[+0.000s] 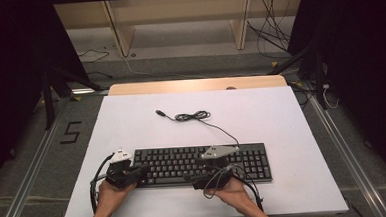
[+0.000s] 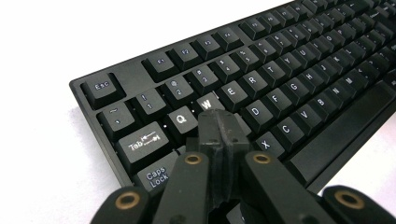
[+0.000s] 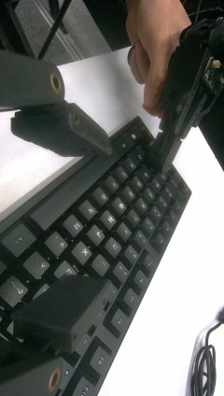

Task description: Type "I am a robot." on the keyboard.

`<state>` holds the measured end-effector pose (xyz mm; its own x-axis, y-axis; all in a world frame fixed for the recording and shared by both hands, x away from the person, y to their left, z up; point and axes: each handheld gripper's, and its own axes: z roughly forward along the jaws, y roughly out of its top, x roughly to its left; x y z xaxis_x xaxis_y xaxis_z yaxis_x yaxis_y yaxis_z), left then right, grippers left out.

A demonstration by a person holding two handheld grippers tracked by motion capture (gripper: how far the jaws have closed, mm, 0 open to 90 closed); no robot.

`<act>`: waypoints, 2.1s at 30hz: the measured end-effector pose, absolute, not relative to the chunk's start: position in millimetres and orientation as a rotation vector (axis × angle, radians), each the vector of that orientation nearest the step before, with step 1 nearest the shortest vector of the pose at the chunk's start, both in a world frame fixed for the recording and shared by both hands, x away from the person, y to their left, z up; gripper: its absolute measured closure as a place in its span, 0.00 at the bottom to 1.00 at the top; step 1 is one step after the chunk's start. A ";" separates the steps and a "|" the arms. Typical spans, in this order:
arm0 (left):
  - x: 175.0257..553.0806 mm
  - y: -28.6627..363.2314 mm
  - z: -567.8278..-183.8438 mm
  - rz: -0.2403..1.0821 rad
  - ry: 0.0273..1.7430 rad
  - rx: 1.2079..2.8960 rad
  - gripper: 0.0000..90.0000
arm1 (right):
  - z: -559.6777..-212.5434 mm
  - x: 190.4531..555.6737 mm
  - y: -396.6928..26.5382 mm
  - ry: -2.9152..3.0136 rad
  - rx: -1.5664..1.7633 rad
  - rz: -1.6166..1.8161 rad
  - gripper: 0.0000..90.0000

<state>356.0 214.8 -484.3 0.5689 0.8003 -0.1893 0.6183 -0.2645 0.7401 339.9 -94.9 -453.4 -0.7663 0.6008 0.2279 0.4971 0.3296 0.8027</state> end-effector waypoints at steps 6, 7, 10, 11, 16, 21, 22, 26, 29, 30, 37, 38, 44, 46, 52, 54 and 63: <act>353.7 217.4 -478.8 0.289 1.126 1.957 0.96 | -453.0 340.1 -95.2 2.460 1.029 1.435 0.34; 353.3 218.0 -478.0 0.289 1.124 1.952 0.95 | -453.0 340.1 -95.2 2.459 1.030 1.436 0.34; 352.2 220.1 -475.6 0.285 1.122 1.933 0.92 | -452.9 340.4 -95.4 2.457 1.026 1.437 0.34; 351.8 220.6 -475.0 0.285 1.121 1.927 0.90 | -453.0 340.5 -95.4 2.456 1.025 1.438 0.34; 348.8 223.0 -471.6 0.260 1.105 1.893 0.81 | -453.4 341.6 -95.4 2.451 1.026 1.437 0.34; 345.9 224.6 -468.9 0.242 1.084 1.868 0.68 | -454.5 343.7 -95.4 2.440 1.038 1.430 0.41; 345.3 224.7 -468.3 0.236 1.081 1.861 0.64 | -454.7 344.0 -95.4 2.438 1.043 1.429 0.43; 341.8 224.5 -466.5 0.225 1.057 1.849 0.55 | -455.1 344.9 -96.0 2.433 1.049 1.423 0.50; 339.3 223.5 -465.4 0.221 1.038 1.844 0.50 | -455.7 345.9 -96.1 2.430 1.053 1.416 0.60; 338.5 223.2 -465.0 0.220 1.034 1.842 0.48 | -456.0 346.3 -96.1 2.429 1.056 1.415 0.63; 334.9 219.8 -464.3 0.213 1.014 1.825 0.42 | -458.7 349.0 -93.3 2.440 1.057 1.397 0.82; 334.4 219.5 -464.0 0.213 1.009 1.823 0.41 | -459.2 349.5 -92.5 2.442 1.055 1.395 0.84; 332.2 217.8 -462.9 0.210 0.989 1.804 0.39 | -462.7 352.7 -87.7 2.455 1.057 1.375 0.94; 331.9 217.4 -462.8 0.212 0.984 1.806 0.38 | -464.0 353.4 -85.7 2.463 1.052 1.368 0.96; 331.2 216.5 -462.5 0.211 0.978 1.801 0.36 | -468.2 354.9 -79.1 2.485 1.043 1.340 0.99; 331.3 216.4 -462.6 0.213 0.979 1.802 0.36 | -469.3 355.4 -77.5 2.488 1.046 1.333 1.00; 331.6 216.6 -462.9 0.214 0.981 1.801 0.35 | -475.3 356.7 -72.4 2.513 1.041 1.294 1.00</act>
